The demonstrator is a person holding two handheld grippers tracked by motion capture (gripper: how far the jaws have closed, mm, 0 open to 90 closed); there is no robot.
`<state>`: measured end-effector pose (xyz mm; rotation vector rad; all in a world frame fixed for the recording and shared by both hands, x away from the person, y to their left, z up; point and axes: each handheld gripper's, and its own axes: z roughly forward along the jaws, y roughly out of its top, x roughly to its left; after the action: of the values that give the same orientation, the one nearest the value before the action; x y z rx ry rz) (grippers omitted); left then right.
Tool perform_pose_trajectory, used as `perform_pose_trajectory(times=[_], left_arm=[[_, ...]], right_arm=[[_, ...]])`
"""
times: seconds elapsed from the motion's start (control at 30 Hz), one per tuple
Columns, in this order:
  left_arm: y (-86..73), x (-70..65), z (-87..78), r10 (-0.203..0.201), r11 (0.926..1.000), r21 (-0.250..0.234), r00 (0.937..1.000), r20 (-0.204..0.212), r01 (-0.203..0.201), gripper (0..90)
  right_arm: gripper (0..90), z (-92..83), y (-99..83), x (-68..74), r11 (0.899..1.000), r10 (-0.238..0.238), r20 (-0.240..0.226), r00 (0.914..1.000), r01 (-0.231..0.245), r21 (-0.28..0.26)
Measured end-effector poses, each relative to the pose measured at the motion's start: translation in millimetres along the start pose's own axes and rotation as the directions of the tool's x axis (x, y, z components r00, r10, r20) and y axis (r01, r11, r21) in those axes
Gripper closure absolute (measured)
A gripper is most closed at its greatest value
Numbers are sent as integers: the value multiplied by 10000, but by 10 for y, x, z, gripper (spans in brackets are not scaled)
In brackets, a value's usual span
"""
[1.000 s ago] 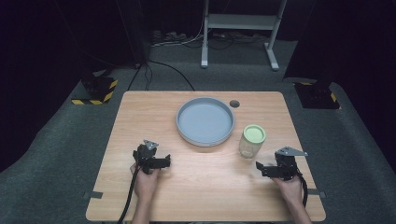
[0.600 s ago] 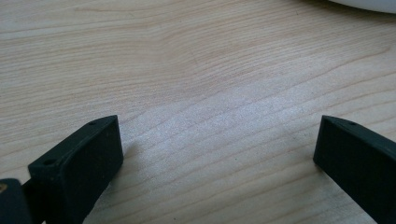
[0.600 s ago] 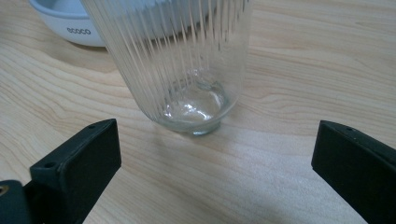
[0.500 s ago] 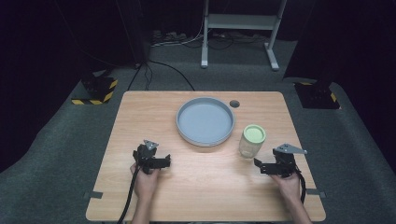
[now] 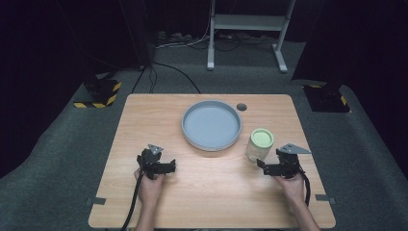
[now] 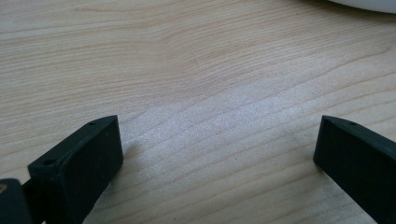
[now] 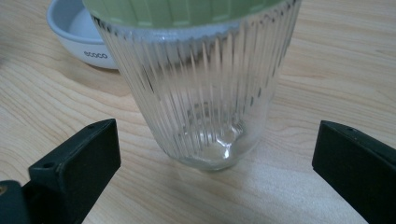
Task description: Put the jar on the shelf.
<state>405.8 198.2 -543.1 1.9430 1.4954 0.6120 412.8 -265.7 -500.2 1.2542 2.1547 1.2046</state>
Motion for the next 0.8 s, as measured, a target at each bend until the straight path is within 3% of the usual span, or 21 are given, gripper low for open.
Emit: perform_pose_trajectory(times=[0.8], left_arm=[[3, 1, 2, -11, 10000, 10, 10000, 3, 11, 14]], right_arm=[[9, 127, 193, 52, 9993, -127, -112, 9999, 122, -366]])
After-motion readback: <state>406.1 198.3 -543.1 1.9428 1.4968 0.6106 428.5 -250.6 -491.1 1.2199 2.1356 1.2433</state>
